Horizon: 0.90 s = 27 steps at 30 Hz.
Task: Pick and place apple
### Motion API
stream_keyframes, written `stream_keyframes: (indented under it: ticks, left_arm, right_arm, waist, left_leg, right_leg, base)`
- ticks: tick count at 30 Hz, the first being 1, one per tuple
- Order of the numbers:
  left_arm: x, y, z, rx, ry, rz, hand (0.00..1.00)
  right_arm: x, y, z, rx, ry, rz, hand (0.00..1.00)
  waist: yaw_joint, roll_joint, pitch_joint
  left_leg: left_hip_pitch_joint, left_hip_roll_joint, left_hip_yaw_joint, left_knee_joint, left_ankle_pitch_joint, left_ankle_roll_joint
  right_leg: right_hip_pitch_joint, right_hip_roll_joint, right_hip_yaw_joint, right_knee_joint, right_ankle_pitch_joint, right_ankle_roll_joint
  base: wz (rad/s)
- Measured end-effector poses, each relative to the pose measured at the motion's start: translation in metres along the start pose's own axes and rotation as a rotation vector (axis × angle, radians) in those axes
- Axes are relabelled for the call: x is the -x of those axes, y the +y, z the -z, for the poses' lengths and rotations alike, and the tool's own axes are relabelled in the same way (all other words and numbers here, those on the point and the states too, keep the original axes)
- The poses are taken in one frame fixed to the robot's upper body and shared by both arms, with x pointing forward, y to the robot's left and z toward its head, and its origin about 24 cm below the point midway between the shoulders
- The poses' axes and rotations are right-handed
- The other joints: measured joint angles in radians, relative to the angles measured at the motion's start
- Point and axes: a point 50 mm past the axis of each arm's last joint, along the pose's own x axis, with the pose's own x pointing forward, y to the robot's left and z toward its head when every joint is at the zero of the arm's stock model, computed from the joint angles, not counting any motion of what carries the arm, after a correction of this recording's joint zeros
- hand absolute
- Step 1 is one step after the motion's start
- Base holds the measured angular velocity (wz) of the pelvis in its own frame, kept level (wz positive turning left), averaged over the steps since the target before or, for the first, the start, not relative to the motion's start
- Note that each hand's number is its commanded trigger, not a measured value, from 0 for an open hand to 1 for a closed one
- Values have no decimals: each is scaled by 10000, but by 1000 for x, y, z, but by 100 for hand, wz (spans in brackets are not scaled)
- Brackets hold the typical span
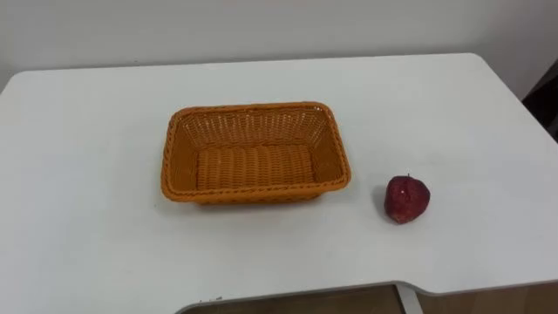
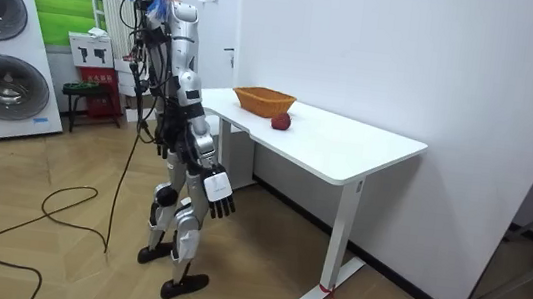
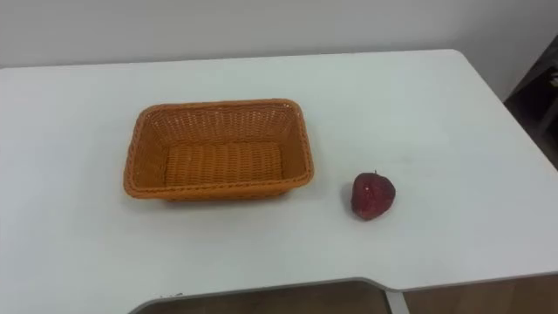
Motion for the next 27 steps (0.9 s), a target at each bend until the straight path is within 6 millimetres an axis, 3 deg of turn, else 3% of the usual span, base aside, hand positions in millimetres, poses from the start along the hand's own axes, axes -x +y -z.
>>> stream_keyframes:
  ticks: [9,14,19,23,27]
  left_arm:
    - [0,0,-2,307,-111,28,0]
    - [-1,0,-1,433,-121,-60,0]
    - [-1,6,8,1372,181,-499,0]
    - [1,13,16,1865,99,-965,0]
    - [1,19,19,2053,-29,-1276,0]
  right_arm:
    - [0,2,1,-329,12,189,0]
    - [0,1,4,-2320,88,638,0]
    - [2,-19,4,-6769,-30,2269,0]
    - [8,-48,-21,-11590,-1290,3505,0]
    - [15,-65,-34,-13949,-1984,4155,0]
  waist:
    - [-8,-42,12]
    - [-18,-73,-4]
    - [-185,-104,23]
    - [-563,-58,27]
    - [-652,-93,3]
  left_leg:
    - [-8,1,52,0,0,0]
    - [-10,1,165,42,1,0]
    - [112,-1,223,19,0,0]
    - [120,-1,273,14,0,1]
    - [123,-1,288,31,2,2]
  right_leg:
    - [-76,-2,21,30,0,0]
    - [-141,0,99,114,0,0]
    - [-120,4,165,212,-1,1]
    - [-163,3,190,299,-5,5]
    - [-171,-6,188,451,-49,-16]
  base:
    - [0]
    - [-5]
    - [-4]
    - [-3]
    - [0]
